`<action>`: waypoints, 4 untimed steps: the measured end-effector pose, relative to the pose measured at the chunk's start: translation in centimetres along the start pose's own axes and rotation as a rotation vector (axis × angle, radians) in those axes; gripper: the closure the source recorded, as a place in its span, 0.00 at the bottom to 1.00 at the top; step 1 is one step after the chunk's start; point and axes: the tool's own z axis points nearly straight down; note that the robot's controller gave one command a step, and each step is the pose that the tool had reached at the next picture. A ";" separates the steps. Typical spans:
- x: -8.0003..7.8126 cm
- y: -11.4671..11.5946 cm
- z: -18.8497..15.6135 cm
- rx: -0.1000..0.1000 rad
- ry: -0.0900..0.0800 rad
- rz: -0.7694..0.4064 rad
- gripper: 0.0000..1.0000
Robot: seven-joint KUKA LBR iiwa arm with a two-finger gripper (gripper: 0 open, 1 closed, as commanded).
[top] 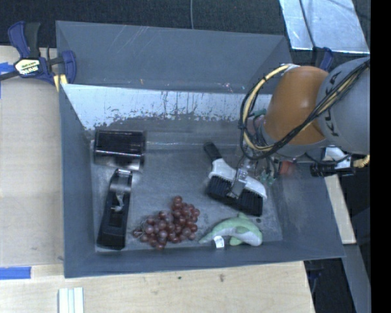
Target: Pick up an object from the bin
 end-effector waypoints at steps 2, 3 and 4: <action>2.1 -0.9 2.8 -0.006 -0.015 0.225 1.00; 2.1 -0.9 2.8 -0.006 -0.015 0.225 1.00; 2.1 -0.9 2.8 -0.006 -0.015 0.225 1.00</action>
Offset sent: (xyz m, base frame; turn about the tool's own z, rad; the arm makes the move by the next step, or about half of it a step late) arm 0.0000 0.0000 0.0000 0.0000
